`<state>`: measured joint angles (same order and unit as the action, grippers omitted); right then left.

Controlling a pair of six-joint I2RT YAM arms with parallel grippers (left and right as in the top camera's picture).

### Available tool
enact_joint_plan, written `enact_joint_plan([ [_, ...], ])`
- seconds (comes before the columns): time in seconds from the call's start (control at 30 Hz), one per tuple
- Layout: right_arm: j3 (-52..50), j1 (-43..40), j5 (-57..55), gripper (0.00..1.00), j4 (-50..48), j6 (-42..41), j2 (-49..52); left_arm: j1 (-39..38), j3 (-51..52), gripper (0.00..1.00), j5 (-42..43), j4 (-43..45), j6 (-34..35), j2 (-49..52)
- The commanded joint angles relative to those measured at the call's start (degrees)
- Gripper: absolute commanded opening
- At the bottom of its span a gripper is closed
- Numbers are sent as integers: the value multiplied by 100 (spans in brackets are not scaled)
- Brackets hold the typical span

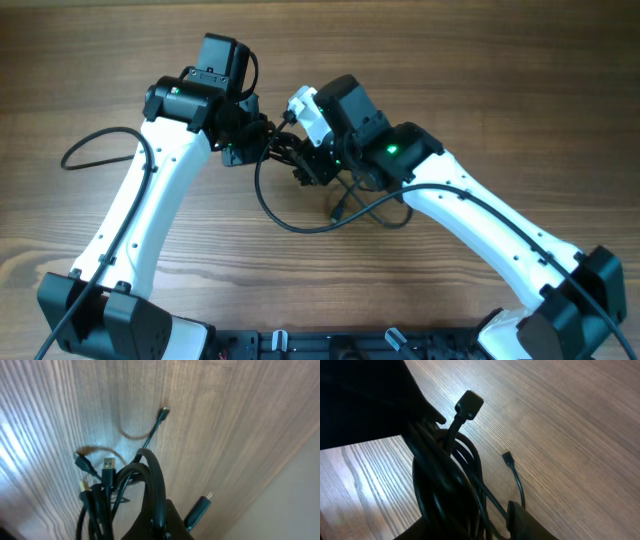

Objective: Untangle cables

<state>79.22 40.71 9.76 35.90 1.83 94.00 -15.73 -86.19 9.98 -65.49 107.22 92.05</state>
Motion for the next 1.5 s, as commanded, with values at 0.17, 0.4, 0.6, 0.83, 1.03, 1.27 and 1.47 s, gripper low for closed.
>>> enact_joint_plan([
  [0.17, 92, 22, -120, 23, 144, -474, 138, 90, -22, 4, 223, -33, 20, -52],
  [0.4, 111, 22, 232, 4, 354, -761, -105, 92, -22, 4, -892, -50, 136, -52],
  [0.6, 114, 15, 2114, 4, 1353, 527, -774, 142, -20, 4, -1956, -212, 623, -42],
  [0.83, 116, -20, 3178, 4, 2087, 1517, -1220, 208, -15, 4, -2291, -389, 616, -28],
  [1.03, 210, -761, 3477, 4, 1019, 474, -1779, 208, -15, 4, -2444, -964, 188, -20],
  [1.27, 205, -1716, -33, 4, 741, -2837, -1773, 208, -15, 4, -2369, -758, -2798, -20],
  [1.47, 184, -1716, -2450, 4, 868, -3370, -1399, 208, -15, 4, -1360, 186, -5687, -20],
])
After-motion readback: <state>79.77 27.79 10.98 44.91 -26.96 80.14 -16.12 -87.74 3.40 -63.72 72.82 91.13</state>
